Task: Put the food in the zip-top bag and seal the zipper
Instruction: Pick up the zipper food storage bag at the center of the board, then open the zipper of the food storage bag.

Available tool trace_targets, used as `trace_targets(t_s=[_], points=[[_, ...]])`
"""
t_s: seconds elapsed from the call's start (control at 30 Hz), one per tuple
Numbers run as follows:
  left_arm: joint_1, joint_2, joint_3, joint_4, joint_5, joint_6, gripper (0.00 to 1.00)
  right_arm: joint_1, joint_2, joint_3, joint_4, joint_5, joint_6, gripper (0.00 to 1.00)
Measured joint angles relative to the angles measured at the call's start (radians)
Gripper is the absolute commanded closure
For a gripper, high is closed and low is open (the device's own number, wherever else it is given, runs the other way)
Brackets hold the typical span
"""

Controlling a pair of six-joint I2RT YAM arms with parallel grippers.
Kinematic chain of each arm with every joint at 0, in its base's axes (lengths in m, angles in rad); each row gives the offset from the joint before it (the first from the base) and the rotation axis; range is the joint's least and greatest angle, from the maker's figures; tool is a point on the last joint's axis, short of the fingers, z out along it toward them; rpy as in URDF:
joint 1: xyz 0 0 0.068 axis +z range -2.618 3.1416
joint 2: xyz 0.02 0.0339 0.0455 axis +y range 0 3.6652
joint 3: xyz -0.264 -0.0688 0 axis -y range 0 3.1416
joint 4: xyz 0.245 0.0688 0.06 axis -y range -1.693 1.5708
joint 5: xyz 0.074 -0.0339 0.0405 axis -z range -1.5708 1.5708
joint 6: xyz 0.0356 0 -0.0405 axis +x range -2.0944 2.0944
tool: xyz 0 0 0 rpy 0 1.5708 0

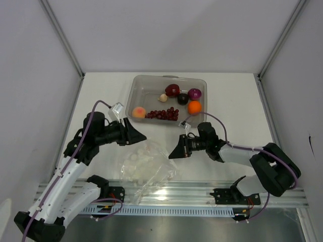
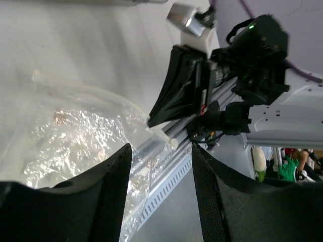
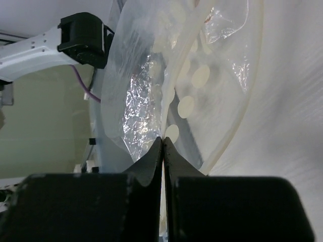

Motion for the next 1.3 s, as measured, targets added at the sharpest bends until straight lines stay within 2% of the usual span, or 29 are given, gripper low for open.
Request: trace_targets(t_s=[0.1, 0.23, 0.37, 0.67, 0.9, 1.3], points=[[-0.061, 0.046, 0.050, -0.072, -0.074, -0.002, 0.45, 0.043, -0.081, 0.059, -0.130, 0.094, -0.045, 1.00], [-0.104, 0.062, 0.070, -0.134, -0.150, -0.013, 0.42, 0.150, -0.159, 0.242, -0.317, 0.235, -0.146, 1.00], [-0.130, 0.100, 0.117, -0.187, -0.204, -0.026, 0.40, 0.222, -0.209, 0.375, -0.433, 0.333, -0.227, 1.00], [-0.193, 0.134, 0.191, -0.233, -0.273, -0.064, 0.36, 0.327, -0.168, 0.441, -0.609, 0.480, -0.321, 1.00], [-0.235, 0.146, 0.213, -0.266, -0.324, -0.071, 0.35, 0.418, -0.120, 0.486, -0.668, 0.580, -0.351, 1.00], [-0.296, 0.234, 0.216, -0.288, -0.396, -0.073, 0.34, 0.474, -0.125, 0.503, -0.667, 0.668, -0.358, 1.00]])
